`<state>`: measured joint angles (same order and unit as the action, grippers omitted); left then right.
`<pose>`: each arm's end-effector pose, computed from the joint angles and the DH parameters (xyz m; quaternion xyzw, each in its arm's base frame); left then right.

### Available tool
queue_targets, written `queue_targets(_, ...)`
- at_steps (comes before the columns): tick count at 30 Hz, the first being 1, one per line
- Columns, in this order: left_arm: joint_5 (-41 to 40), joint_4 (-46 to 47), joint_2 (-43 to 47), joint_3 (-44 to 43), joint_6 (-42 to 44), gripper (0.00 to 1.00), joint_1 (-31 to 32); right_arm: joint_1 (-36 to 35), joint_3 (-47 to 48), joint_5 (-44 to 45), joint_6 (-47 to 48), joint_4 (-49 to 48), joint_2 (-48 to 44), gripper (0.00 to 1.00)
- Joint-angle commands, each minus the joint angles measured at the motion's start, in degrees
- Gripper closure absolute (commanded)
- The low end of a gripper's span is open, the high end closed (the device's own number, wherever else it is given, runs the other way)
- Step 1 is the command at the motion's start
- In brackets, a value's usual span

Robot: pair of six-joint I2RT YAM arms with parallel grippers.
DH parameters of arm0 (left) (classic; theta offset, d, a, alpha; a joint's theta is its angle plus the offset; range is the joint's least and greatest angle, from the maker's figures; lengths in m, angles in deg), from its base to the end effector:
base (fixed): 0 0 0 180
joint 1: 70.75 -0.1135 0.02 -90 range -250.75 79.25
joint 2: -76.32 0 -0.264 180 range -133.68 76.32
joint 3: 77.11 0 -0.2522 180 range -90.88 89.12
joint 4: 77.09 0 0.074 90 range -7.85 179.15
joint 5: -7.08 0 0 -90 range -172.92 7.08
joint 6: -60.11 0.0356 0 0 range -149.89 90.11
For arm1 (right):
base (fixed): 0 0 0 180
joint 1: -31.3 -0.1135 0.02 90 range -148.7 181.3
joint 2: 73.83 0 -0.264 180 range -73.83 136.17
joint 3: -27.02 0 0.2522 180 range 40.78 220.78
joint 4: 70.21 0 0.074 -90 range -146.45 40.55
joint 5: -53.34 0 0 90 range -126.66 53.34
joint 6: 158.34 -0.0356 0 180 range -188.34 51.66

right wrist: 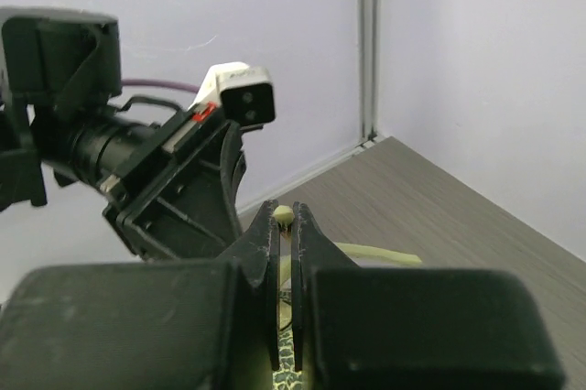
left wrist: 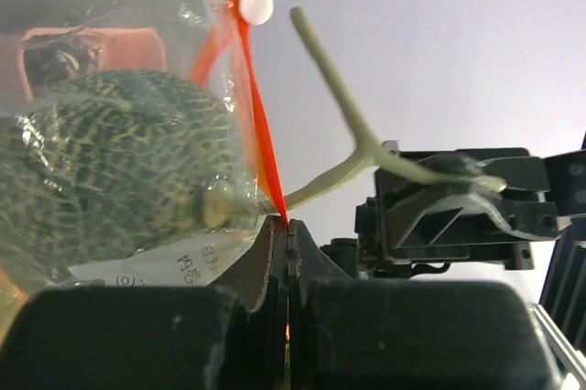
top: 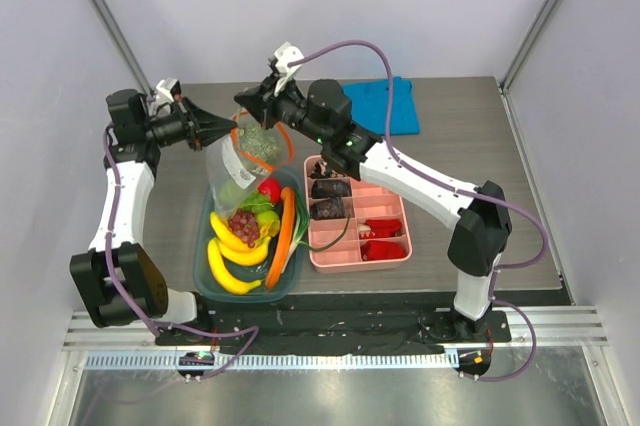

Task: Place the food in the zip-top bag and seal the zipper
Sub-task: Place the fake vegetable in the zipper food storage bag, then pick up the fake fruit from the bin.

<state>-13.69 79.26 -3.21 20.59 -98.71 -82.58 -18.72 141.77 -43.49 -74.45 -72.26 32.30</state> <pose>0.3052 0.0299 0.3544 -0.1929 0.7252 -0.6339 0.1871 0.2860 0.3477 0.4252 -0.2808 0.5738 0.3951 0.6602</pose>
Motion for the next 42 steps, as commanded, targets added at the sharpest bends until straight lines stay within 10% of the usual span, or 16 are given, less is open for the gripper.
queue_targets(1, 2.9, 3.0, -0.5, 1.4, -1.0, 1.00, -0.9, -2.6, -6.9, -5.4, -0.3, -5.6, -2.7, 0.99)
queue_targets(12, 5.2, 3.5, -2.0, 3.8, -0.4, 1.00, -1.9, -3.7, -17.0, -11.7, 5.7, -3.4, -3.6, 0.96)
queue_targets(17, 6.7, 3.8, -1.4, 2.1, -0.2, 1.00, -1.9, -3.6, -12.9, -11.5, 7.1, 6.1, -7.9, 0.39)
queue_targets(23, 7.3, 3.9, 0.7, 1.9, 0.7, 1.00, -1.9, 2.7, -12.7, -10.8, 1.6, 20.5, -14.5, 0.12)
queue_targets(38, 5.8, 3.9, 1.0, -2.9, -0.4, 1.00, -2.0, 11.8, -16.5, -19.4, -23.2, 22.6, -3.8, 0.16)
queue_targets(42, 5.6, 4.2, 1.6, -3.4, -0.8, 1.00, -2.0, 12.8, -14.7, -23.5, -27.3, 19.2, -1.4, 0.54)
